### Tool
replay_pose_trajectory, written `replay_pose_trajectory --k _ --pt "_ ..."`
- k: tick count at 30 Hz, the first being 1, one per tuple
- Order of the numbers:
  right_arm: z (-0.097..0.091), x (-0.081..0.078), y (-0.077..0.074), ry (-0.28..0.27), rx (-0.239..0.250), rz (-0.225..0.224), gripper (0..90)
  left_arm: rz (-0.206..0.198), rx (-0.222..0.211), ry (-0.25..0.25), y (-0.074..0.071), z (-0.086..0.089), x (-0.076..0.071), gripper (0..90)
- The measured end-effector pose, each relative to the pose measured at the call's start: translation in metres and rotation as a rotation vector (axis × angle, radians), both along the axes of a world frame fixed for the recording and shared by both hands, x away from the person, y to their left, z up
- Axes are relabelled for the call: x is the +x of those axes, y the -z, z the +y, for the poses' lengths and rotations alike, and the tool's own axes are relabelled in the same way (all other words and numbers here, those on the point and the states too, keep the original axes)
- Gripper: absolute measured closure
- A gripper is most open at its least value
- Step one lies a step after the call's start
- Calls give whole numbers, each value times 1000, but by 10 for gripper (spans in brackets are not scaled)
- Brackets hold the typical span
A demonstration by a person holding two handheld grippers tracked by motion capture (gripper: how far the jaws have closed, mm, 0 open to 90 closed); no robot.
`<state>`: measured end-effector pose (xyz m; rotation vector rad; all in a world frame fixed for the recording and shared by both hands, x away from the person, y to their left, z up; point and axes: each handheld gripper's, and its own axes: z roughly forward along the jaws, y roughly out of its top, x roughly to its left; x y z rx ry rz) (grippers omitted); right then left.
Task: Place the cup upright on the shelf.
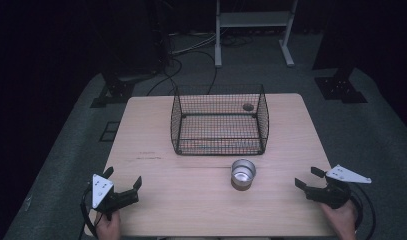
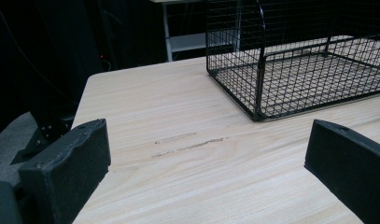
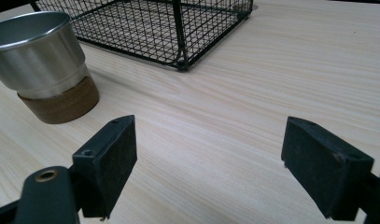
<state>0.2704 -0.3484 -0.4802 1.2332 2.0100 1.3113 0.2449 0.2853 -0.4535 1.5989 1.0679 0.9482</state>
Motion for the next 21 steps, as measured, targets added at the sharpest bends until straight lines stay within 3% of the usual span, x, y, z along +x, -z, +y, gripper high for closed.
replay_pose_trajectory --k 10,21 --pt "-1 -2 -2 -1 13 -12 173 -2 -1 3 0 1 -1 0" --pt "13 -6 -11 -53 -12 -39 158 -9 -8 -1 -1 4 -4 0"
